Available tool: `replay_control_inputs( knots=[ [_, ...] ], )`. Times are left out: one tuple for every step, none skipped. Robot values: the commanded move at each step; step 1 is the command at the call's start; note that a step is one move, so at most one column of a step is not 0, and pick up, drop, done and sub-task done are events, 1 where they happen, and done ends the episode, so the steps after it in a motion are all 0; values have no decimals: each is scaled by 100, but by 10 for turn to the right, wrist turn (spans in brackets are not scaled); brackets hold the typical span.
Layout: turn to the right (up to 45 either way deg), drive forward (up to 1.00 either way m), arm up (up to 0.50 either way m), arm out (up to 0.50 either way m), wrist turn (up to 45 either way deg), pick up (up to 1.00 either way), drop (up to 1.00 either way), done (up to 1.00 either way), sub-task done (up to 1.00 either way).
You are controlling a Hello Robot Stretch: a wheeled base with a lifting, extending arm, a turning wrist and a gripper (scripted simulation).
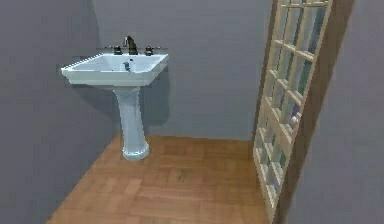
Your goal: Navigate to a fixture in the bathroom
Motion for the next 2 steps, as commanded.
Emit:
replay_control_inputs(
  knots=[
    [0, 85, 0, 0, 0, 0, 0, 0, 0],
    [-300, 0, 0, 0, 0, 0, 0, 0, 0]
  ],
)
